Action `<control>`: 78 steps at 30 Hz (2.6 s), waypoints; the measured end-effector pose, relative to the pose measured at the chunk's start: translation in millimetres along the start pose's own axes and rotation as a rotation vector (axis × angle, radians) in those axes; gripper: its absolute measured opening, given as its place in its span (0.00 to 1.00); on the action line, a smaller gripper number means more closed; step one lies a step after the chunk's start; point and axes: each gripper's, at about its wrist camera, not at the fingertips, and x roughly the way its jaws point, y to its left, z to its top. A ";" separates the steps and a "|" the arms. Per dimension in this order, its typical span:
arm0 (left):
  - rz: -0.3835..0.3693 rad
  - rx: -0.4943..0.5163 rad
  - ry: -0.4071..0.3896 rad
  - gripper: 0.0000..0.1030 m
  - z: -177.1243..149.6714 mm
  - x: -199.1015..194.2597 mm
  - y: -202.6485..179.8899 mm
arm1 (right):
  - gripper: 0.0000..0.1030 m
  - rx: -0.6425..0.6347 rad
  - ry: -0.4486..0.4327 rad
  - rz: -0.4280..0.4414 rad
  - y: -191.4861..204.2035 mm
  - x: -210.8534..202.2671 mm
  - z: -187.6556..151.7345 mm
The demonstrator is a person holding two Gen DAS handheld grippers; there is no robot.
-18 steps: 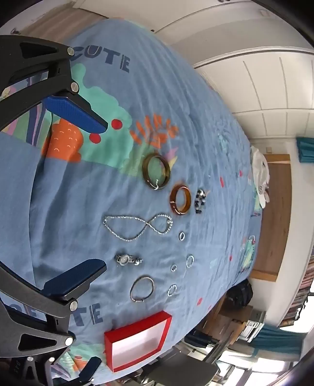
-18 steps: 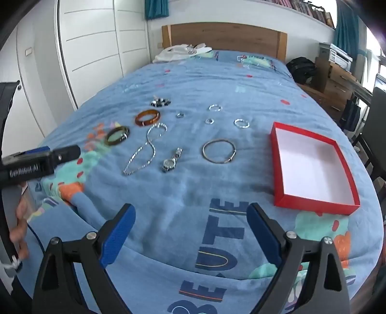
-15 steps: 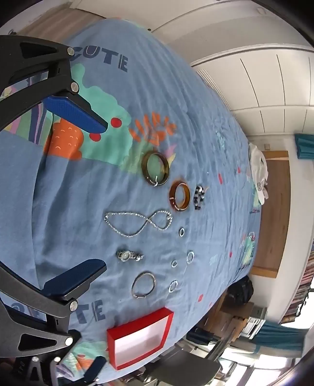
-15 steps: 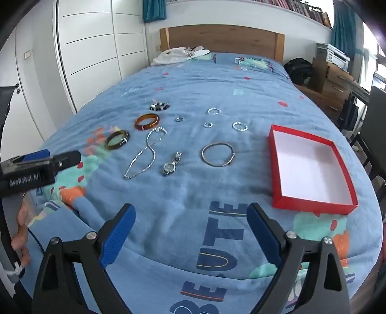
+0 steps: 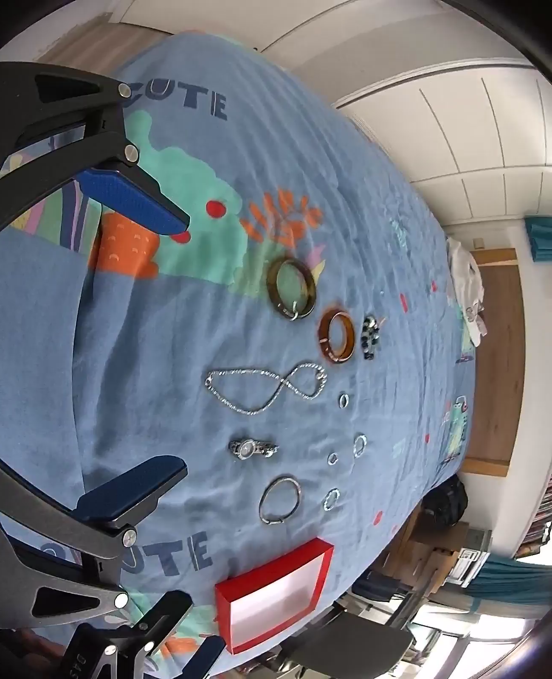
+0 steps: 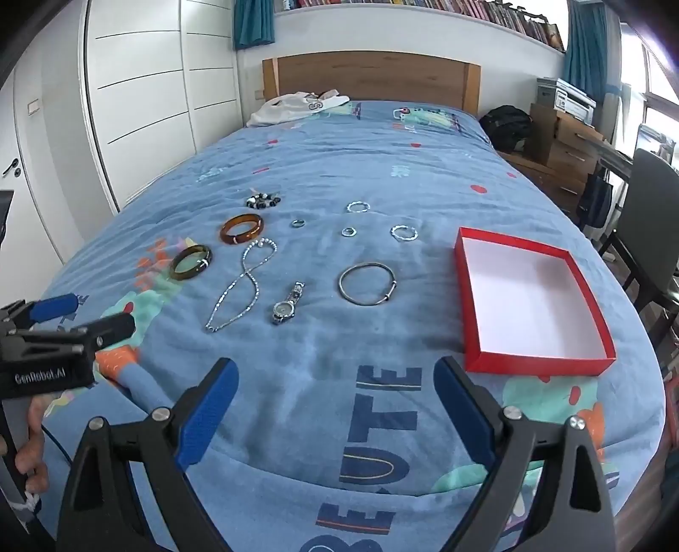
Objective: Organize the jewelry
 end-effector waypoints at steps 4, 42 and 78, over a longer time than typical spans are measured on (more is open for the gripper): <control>-0.005 -0.002 0.000 0.99 -0.5 10.5 -2.5 | 0.91 0.004 0.013 -0.018 0.8 11.4 -1.3; -0.044 0.039 -0.035 0.98 17.7 47.2 -9.3 | 0.91 0.019 0.090 -0.085 -3.9 59.1 7.7; -0.010 0.040 0.079 0.98 11.7 75.1 0.9 | 0.90 0.033 0.101 0.060 -6.6 76.9 15.7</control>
